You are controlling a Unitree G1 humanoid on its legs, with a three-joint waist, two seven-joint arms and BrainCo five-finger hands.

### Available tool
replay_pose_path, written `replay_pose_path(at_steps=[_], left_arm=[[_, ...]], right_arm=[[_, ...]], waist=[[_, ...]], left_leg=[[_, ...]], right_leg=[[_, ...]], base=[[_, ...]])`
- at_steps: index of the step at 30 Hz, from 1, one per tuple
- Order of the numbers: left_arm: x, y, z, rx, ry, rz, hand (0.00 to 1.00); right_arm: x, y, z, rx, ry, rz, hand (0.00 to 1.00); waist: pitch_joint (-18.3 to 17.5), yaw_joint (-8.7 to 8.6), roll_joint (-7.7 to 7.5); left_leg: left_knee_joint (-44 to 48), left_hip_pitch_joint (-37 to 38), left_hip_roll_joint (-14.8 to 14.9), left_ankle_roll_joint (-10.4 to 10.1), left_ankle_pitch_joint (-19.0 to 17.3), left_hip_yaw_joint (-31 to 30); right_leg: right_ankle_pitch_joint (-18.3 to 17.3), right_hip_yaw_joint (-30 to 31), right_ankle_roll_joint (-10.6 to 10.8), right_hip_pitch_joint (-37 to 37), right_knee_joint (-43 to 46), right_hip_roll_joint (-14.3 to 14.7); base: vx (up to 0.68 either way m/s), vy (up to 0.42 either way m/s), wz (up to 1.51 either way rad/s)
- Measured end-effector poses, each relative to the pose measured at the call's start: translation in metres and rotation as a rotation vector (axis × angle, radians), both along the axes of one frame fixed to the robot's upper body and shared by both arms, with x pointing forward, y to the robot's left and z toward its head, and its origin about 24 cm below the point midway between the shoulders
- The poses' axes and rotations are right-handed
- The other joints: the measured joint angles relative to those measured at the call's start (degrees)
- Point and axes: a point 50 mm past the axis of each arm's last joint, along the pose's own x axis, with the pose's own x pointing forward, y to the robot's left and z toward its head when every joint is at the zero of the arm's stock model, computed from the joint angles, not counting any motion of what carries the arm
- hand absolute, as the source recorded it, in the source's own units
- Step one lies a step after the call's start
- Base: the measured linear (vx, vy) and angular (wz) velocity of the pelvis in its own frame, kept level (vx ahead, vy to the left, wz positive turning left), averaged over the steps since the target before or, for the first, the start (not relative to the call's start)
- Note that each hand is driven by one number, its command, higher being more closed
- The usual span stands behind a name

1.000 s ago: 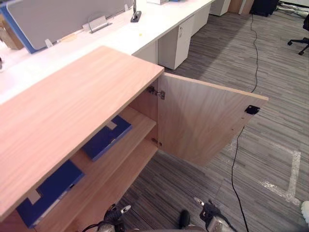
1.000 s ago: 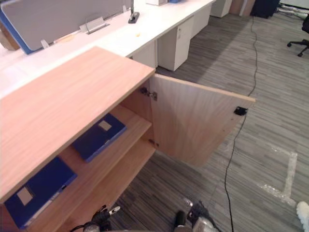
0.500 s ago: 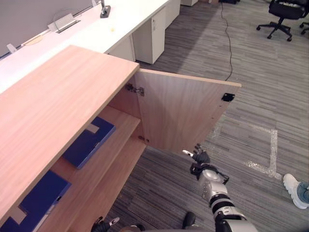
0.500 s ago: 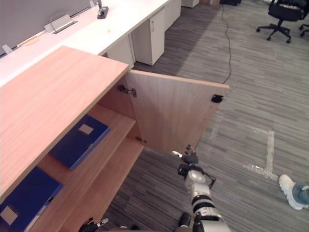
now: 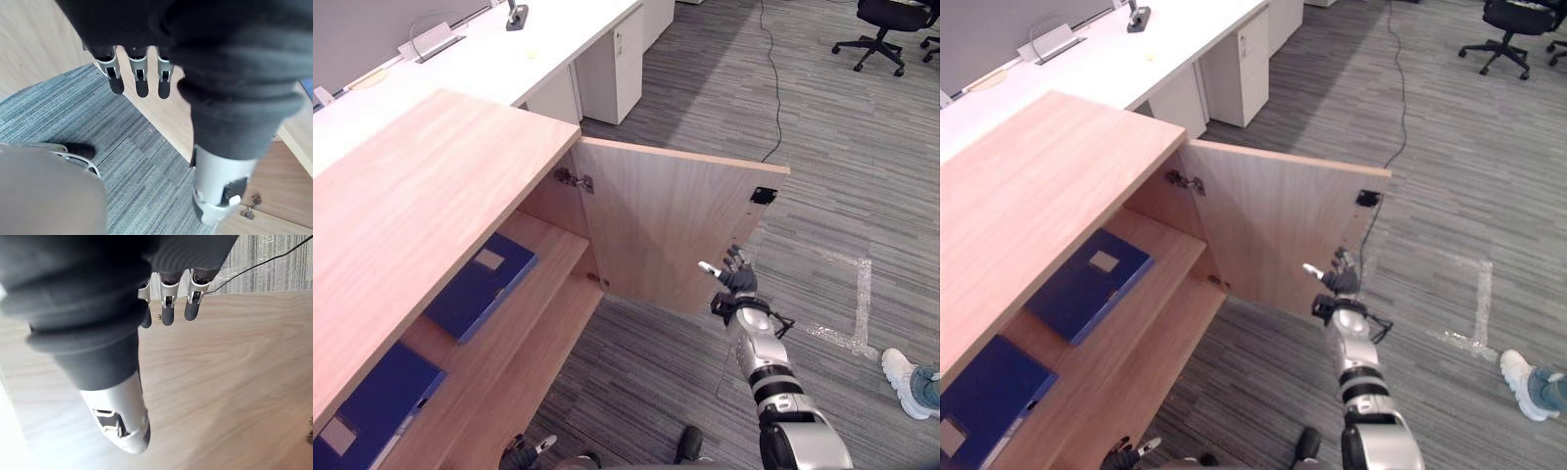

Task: Walk over to the cabinet, pick up the folder, carry it to the office cabinet, place the folder inside the office cabinet, then close the office cabinet door

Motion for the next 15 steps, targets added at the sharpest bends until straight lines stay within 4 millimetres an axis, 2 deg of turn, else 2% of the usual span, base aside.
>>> replay_pose_path(at_steps=[3,5,8,12,15], left_arm=[[0.003,0.001,0.002,0.002,-0.017,0.002,0.00],[0.002,0.002,0.002,0.003,-0.016,0.002,0.00],[-0.007,0.004,0.000,0.004,0.006,0.010,0.00],[-0.011,0.004,0.000,0.002,0.016,0.014,0.00],[-0.014,0.004,-0.001,-0.003,0.020,0.026,0.00]], right_arm=[[0.013,-0.021,0.024,-0.007,-0.061,-0.086,0.00],[0.015,-0.029,0.029,-0.011,-0.067,-0.115,0.00],[0.023,-0.042,0.047,-0.015,-0.102,-0.158,0.00],[0.038,-0.067,0.080,-0.019,-0.149,-0.238,0.00],[0.042,-0.078,0.096,-0.020,-0.171,-0.282,0.00]], waist=[[1.17,-0.05,-0.27],[1.43,-0.13,-0.43],[1.54,-0.15,-0.38],[3.43,-0.35,0.49],[4.06,-0.36,1.00]], left_leg=[[0.21,-0.82,-0.88,0.10,-1.03,-0.90],[0.57,-1.08,-1.19,0.20,-1.09,-1.14],[2.39,-2.84,-1.56,0.69,-1.68,-1.46],[4.38,-4.78,-1.99,1.02,-1.97,-2.27],[5.26,-5.93,-2.08,1.06,-2.09,-2.65]], right_leg=[[1.06,0.12,0.11,-0.76,-0.04,-0.75],[1.27,0.09,0.24,-0.83,-0.04,-1.14],[1.76,0.18,0.18,-1.78,-0.03,-1.67],[2.52,-0.04,-0.12,-2.59,-0.01,-2.24],[2.74,-0.22,-0.28,-3.17,-0.01,-2.39]], base=[[-0.11,0.056,0.02],[-0.08,0.051,0.06],[-0.06,0.037,0.00],[-0.06,0.038,0.05],[-0.05,0.040,0.05]])
